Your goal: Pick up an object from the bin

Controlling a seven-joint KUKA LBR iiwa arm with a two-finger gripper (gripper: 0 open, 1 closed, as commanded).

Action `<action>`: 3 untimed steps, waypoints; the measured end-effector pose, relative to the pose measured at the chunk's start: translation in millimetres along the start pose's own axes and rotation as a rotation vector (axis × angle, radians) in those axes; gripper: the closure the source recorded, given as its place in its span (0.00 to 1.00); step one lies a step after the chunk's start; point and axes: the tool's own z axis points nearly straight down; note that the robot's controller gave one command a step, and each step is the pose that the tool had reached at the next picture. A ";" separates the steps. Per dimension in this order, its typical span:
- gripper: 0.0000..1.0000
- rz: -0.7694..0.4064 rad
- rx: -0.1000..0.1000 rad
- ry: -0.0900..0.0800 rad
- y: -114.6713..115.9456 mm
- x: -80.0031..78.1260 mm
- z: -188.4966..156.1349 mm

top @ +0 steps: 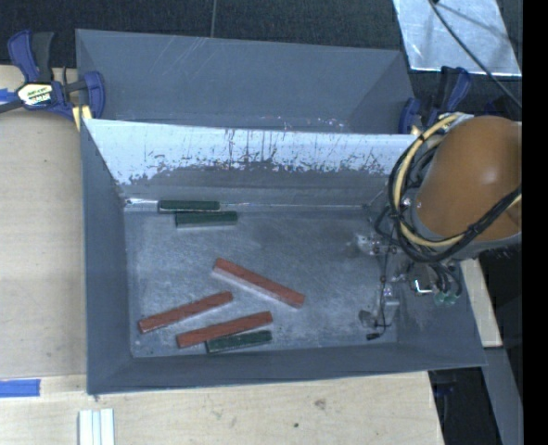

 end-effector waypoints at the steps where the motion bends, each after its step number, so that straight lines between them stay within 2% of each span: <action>1: 0.00 -0.097 -0.002 -0.002 62.3 -14.9 115.6; 2: 1.00 -0.094 0.001 -0.010 59.7 -16.9 111.4; 3: 1.00 -0.126 0.002 -0.018 46.8 -8.9 -120.7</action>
Offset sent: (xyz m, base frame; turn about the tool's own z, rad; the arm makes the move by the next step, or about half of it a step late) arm 0.0153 0.0601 -0.1119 -0.0929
